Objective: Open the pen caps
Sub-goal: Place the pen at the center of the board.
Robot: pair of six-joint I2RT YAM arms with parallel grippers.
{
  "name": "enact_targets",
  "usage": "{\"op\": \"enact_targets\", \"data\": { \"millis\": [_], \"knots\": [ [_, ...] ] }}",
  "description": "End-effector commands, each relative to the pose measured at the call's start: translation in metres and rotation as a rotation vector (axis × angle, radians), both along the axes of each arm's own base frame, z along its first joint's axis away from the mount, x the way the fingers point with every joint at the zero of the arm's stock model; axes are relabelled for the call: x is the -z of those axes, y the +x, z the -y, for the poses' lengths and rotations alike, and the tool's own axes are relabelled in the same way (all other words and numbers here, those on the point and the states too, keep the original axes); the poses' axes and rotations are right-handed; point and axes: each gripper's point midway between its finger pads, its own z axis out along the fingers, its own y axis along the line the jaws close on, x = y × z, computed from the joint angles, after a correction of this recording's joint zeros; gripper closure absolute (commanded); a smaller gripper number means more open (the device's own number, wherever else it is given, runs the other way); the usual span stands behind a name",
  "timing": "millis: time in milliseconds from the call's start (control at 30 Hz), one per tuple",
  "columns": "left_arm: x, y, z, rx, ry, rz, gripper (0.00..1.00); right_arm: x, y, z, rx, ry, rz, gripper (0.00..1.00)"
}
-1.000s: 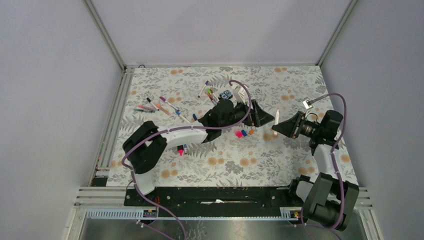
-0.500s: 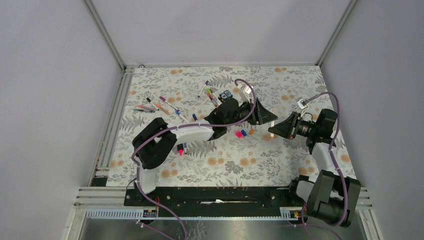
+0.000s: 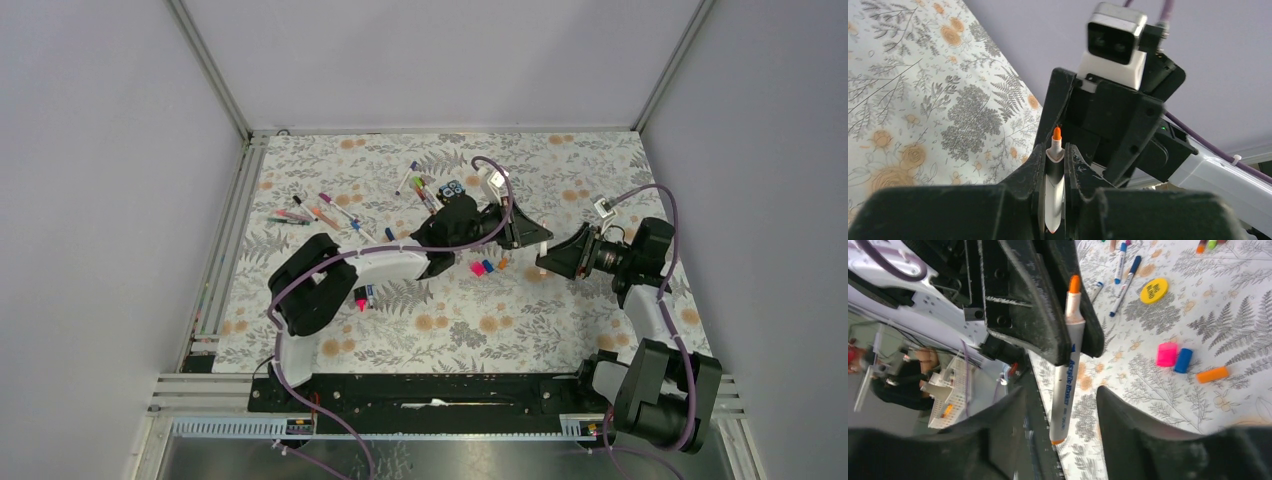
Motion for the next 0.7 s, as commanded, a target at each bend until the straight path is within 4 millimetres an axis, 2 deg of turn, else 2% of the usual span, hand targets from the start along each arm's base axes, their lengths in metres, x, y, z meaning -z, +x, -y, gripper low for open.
{"op": "enact_targets", "data": {
  "millis": [0,100,200,333,367,400,533,667],
  "knots": [
    [-0.031,0.010,-0.020,-0.063,-0.034,0.045,1.00,-0.007,-0.003,-0.002,-0.028,-0.024,0.097,0.22],
    [-0.030,0.021,-0.043,-0.145,0.002,0.054,1.00,-0.008,-0.005,-0.003,-0.026,-0.038,0.131,0.02],
    [-0.026,0.028,-0.071,-0.218,0.051,0.067,1.00,-0.007,-0.005,-0.002,-0.002,-0.064,0.165,0.00],
    [-0.010,0.031,-0.115,-0.306,0.176,0.072,1.00,-0.005,0.001,0.001,0.048,-0.103,0.187,0.00],
    [0.004,0.032,-0.127,-0.332,0.237,0.060,1.00,-0.004,0.003,0.003,0.063,-0.113,0.190,0.00],
    [0.007,0.029,-0.140,-0.358,0.279,0.062,1.00,-0.003,0.006,0.006,0.082,-0.128,0.192,0.00],
    [0.050,0.017,-0.195,-0.463,0.499,0.033,1.00,0.009,0.015,0.019,0.159,-0.233,0.192,0.00],
    [0.083,0.002,-0.245,-0.549,0.653,-0.017,0.95,0.015,0.019,0.025,0.193,-0.267,0.174,0.00]
  ]
}}
